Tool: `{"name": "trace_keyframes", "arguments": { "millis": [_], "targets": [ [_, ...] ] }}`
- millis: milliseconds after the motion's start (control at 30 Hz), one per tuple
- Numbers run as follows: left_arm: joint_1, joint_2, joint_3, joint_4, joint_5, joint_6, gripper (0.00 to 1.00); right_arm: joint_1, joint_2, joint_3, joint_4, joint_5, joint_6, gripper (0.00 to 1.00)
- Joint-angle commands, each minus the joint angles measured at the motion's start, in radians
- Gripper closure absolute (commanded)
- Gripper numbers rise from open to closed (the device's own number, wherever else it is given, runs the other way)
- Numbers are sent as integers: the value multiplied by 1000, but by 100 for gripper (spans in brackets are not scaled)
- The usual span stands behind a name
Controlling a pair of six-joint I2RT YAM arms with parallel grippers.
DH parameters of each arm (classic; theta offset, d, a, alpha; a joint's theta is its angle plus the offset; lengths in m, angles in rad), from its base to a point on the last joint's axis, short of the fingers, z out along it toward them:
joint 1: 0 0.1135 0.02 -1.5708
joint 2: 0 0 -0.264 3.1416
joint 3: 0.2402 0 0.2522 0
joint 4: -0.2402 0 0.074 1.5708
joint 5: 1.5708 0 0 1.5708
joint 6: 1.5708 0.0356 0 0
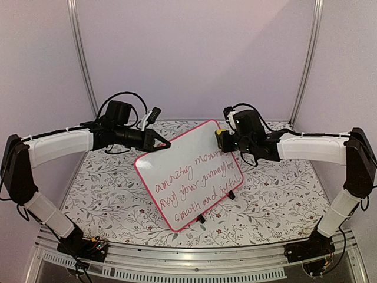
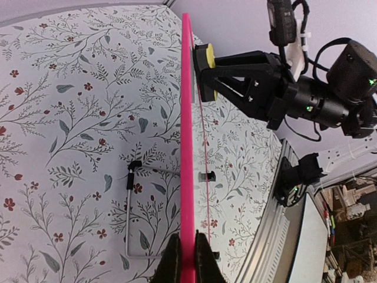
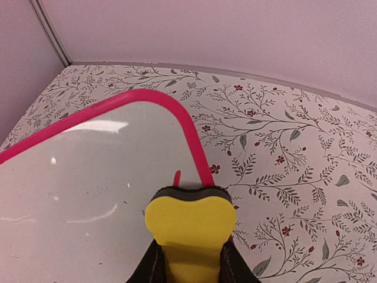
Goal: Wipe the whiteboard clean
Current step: Erase the whiteboard at the center of the board.
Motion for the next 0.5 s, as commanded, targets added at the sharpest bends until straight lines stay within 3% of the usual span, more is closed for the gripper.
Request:
{"name": "trace_keyframes", "arguments": {
  "millis": [0, 267, 467],
  "targets": [
    [-19, 1, -9, 10, 13, 55, 100, -6, -35, -91, -14, -23, 29, 75],
    [-18, 7, -9, 11, 14, 54, 100, -6, -81, -175, -3, -21, 52, 75],
    [-20, 8, -8, 11, 15, 54, 100, -6, -64, -140, -2, -21, 48, 75]
  ]
}}
